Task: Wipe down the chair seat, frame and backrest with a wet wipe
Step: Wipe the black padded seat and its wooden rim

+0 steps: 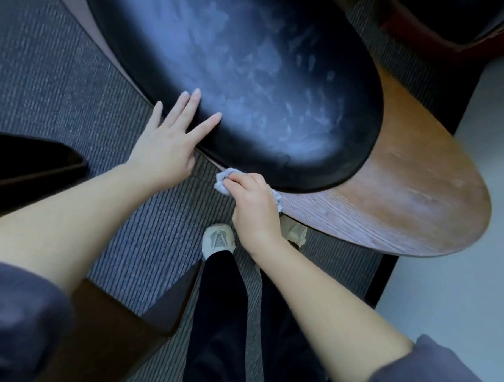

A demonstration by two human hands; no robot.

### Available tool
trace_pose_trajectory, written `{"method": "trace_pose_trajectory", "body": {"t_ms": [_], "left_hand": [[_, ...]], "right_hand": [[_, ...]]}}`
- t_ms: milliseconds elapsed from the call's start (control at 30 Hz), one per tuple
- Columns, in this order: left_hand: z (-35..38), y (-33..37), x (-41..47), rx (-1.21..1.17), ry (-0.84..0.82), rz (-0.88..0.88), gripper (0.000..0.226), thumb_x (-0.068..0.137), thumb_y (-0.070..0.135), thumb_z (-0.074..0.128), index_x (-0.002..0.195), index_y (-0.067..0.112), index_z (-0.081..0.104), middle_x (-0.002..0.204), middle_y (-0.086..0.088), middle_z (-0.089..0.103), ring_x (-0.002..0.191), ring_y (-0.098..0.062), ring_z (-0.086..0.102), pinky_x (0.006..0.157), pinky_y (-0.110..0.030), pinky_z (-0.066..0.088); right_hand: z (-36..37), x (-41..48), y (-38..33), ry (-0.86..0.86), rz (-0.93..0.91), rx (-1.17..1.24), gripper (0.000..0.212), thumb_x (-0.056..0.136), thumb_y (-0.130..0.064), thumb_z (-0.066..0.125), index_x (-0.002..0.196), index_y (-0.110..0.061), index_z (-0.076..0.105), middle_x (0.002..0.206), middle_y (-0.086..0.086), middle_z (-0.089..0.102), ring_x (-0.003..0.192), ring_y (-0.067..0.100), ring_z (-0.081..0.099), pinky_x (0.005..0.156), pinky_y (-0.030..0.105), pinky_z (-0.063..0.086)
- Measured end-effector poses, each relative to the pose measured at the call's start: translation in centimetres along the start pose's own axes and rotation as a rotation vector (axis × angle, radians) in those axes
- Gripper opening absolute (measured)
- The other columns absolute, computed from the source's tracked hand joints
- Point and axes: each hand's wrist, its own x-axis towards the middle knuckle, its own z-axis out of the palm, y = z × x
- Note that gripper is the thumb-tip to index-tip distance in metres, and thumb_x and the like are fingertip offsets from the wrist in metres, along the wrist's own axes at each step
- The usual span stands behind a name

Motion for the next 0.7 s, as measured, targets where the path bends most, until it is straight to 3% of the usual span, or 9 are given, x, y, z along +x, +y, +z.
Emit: {"method": "trace_pose_trajectory", "body": {"t_ms": [100, 267, 400, 500, 633, 700], "left_hand": [[0.0, 0.5, 0.1, -0.013, -0.02, -0.035, 0.083, 0.08, 0.009, 0.055, 0.154, 0.024, 0.022, 0.162, -0.018, 0.003, 0.15, -0.034, 0.006, 0.115, -0.06, 0.015], [-0.9, 3.9, 0.6, -0.084, -0.109, -0.171, 0.078, 0.089, 0.025, 0.053, 0.156, 0.017, 0.013, 0.16, -0.025, -0.005, 0.149, -0.039, -0.003, 0.119, -0.053, 0.008], [-1.0, 8.0, 1.2, -0.122, -0.139, -0.175, 0.081, 0.09, 0.038, 0.053, 0.156, 0.017, 0.011, 0.159, -0.028, -0.008, 0.148, -0.041, -0.005, 0.12, -0.052, 0.007], [-0.8, 10.9, 1.9, -0.124, -0.16, -0.19, 0.083, 0.091, 0.045, 0.051, 0.156, 0.016, 0.008, 0.159, -0.028, -0.009, 0.147, -0.043, -0.006, 0.12, -0.052, 0.007], [-1.0, 14.0, 2.7, -0.16, -0.165, -0.229, 0.084, 0.09, 0.047, 0.052, 0.156, 0.016, 0.01, 0.158, -0.029, -0.006, 0.146, -0.046, -0.005, 0.119, -0.052, 0.008], [-1.3, 15.2, 3.2, -0.156, -0.189, -0.223, 0.083, 0.091, 0.048, 0.049, 0.156, 0.017, 0.008, 0.16, -0.026, -0.006, 0.147, -0.044, -0.005, 0.119, -0.051, 0.008]], "right_hand": [[-1.1, -0.4, 0.9, -0.048, -0.03, -0.026, 0.045, 0.059, 0.018, 0.059, 0.093, -0.008, 0.072, 0.1, 0.0, 0.068, 0.087, 0.028, 0.056, 0.075, 0.037, 0.049], [-10.1, -5.0, 6.4, -0.119, 0.001, -0.155, 0.032, 0.067, 0.004, 0.053, 0.086, -0.012, 0.072, 0.097, 0.0, 0.068, 0.089, 0.027, 0.056, 0.079, 0.034, 0.046], [-16.8, -3.2, 12.6, -0.04, 0.187, -0.317, 0.033, 0.07, -0.004, 0.048, 0.089, -0.011, 0.074, 0.098, 0.005, 0.07, 0.091, 0.031, 0.056, 0.081, 0.036, 0.047], [-15.8, -1.5, 12.9, 0.002, 0.301, -0.296, 0.03, 0.068, -0.004, 0.048, 0.083, -0.013, 0.073, 0.091, 0.006, 0.068, 0.089, 0.03, 0.053, 0.079, 0.035, 0.043], [-15.1, -6.3, 10.5, -0.258, -0.006, -0.168, 0.019, 0.065, -0.005, 0.055, 0.071, -0.016, 0.069, 0.085, -0.002, 0.068, 0.082, 0.026, 0.058, 0.072, 0.036, 0.049], [-18.1, -6.1, 12.3, -0.243, -0.048, -0.127, 0.022, 0.065, -0.01, 0.049, 0.071, -0.012, 0.07, 0.083, 0.001, 0.07, 0.08, 0.023, 0.058, 0.072, 0.035, 0.047]]}}
